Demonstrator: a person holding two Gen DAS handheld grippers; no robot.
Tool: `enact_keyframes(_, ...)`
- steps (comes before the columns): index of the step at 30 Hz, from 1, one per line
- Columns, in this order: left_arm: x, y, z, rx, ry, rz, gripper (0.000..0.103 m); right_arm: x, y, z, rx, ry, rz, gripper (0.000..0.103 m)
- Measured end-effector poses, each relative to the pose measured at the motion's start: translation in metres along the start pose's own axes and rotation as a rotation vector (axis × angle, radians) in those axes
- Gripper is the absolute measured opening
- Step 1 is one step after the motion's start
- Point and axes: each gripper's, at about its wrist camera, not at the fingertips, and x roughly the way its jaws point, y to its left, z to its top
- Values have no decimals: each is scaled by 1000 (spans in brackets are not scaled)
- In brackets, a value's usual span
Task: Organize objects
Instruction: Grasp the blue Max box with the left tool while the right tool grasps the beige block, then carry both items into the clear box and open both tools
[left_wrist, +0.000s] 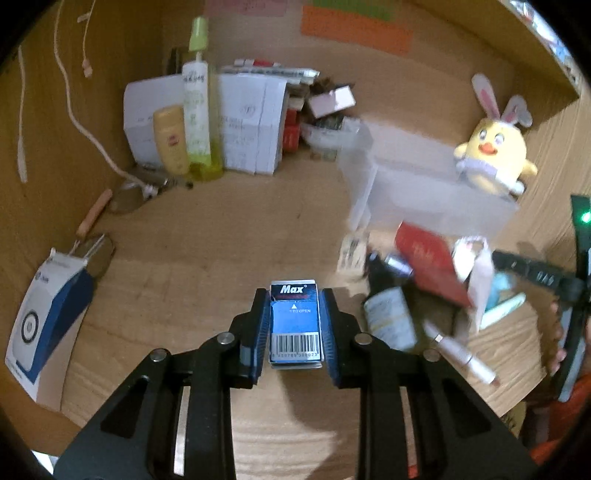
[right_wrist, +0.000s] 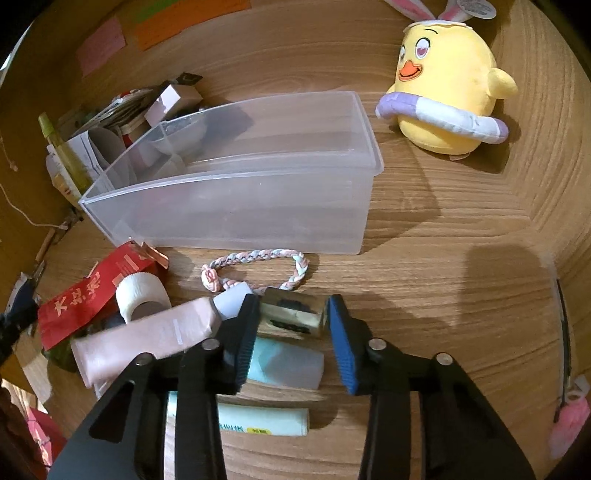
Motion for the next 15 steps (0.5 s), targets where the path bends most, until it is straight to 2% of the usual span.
enact_keyframes(7,-2,-8,19,-21,-21,-36,27,-8,-5,5,13,-35,9,34)
enact_keyframes(15,-6,-33,56,15,-81,-1,27,-32,3,31,-30,-143,62,34)
